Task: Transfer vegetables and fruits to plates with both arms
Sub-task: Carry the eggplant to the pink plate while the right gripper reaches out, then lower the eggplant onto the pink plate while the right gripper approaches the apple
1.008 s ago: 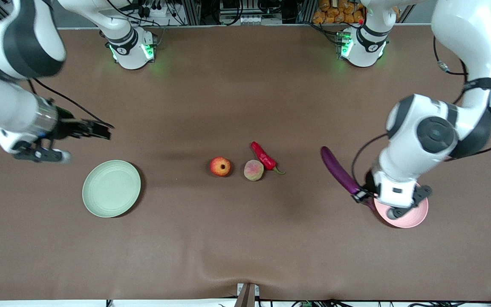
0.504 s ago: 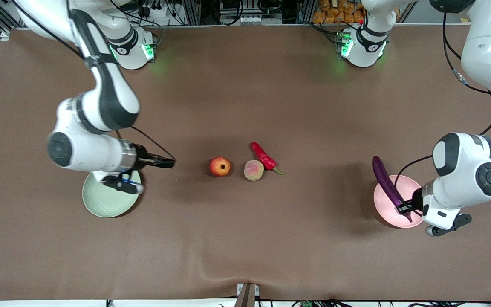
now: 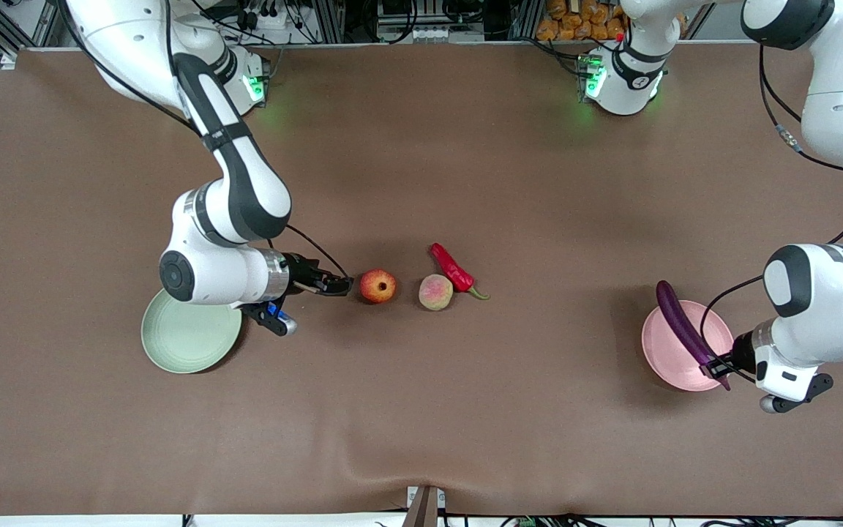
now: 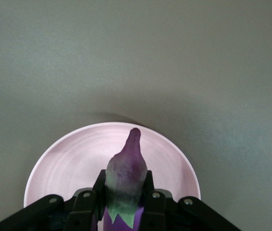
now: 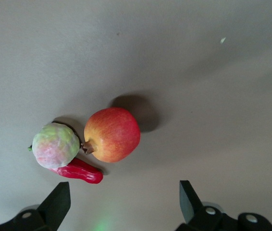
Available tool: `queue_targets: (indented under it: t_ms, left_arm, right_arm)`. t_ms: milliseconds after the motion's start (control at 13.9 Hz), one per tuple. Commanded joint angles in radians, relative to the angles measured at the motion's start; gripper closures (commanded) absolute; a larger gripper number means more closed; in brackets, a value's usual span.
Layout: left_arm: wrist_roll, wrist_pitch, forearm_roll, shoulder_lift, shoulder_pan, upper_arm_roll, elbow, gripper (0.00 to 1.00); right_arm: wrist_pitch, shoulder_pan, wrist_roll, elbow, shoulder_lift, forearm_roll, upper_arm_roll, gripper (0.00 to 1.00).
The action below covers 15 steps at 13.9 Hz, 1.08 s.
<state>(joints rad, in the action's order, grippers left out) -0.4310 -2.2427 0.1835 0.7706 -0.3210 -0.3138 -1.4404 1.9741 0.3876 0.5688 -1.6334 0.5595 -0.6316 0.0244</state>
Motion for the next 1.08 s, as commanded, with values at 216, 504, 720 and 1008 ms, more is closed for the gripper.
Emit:
queue_targets:
  t_ms: [216, 504, 720, 1008]
  left_arm:
    - [0.044, -0.018, -0.021, 0.024, -0.009, 0.004, 0.025, 0.00]
    - [0.009, 0.072, -0.024, -0.017, 0.028, -0.007, 0.038, 0.00]
    - [-0.147, 0.159, -0.024, -0.066, 0.077, -0.037, 0.028, 0.00]
    - [-0.460, 0.253, -0.025, -0.122, 0.186, -0.080, -0.041, 0.00]
  right_arm:
    - [0.086, 0.023, 0.016, 0.018, 0.052, -0.053, 0.000, 0.00]
    - [0.103, 0.037, 0.017, 0.020, 0.066, -0.054, -0.001, 0.00]
    - [0.152, 0.062, 0.025, 0.017, 0.095, -0.078, 0.000, 0.00]
    - [0.193, 0.103, 0.028, 0.004, 0.125, -0.148, 0.000, 0.00]
